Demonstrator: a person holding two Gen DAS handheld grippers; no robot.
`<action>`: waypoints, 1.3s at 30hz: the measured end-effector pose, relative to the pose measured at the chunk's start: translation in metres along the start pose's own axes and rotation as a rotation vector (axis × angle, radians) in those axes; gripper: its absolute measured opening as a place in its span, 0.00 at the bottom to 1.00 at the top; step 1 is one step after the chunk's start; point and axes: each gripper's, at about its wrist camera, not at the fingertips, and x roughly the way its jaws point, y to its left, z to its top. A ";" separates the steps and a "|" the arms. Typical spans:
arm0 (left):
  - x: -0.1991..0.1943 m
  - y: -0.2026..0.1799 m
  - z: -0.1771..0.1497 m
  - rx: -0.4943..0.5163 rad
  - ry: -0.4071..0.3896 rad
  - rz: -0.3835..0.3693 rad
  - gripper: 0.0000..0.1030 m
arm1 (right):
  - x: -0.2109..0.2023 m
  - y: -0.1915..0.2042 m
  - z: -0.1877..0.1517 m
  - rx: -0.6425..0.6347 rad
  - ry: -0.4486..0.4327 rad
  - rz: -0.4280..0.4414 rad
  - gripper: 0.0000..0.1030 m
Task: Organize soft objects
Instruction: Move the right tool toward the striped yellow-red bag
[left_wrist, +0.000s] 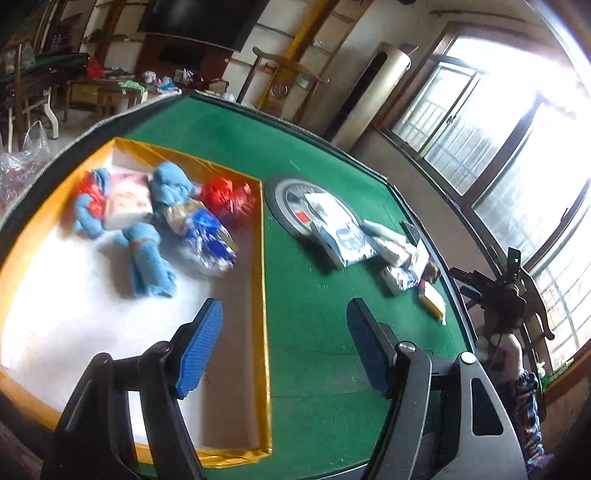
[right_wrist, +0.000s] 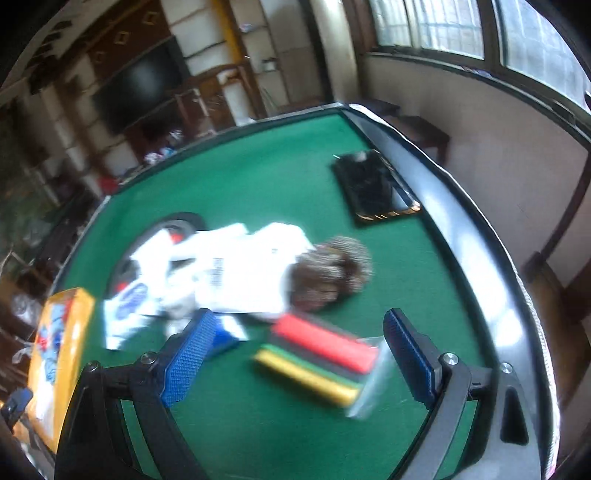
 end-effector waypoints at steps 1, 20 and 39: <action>0.001 -0.003 0.000 0.003 0.007 0.003 0.67 | 0.007 -0.011 0.003 0.020 0.016 -0.001 0.87; 0.014 -0.032 -0.013 0.046 0.045 -0.006 0.67 | 0.023 0.075 -0.041 -0.239 0.181 0.378 0.86; 0.021 -0.038 -0.021 0.069 0.087 -0.020 0.67 | 0.066 0.150 -0.043 -0.454 0.243 0.328 0.71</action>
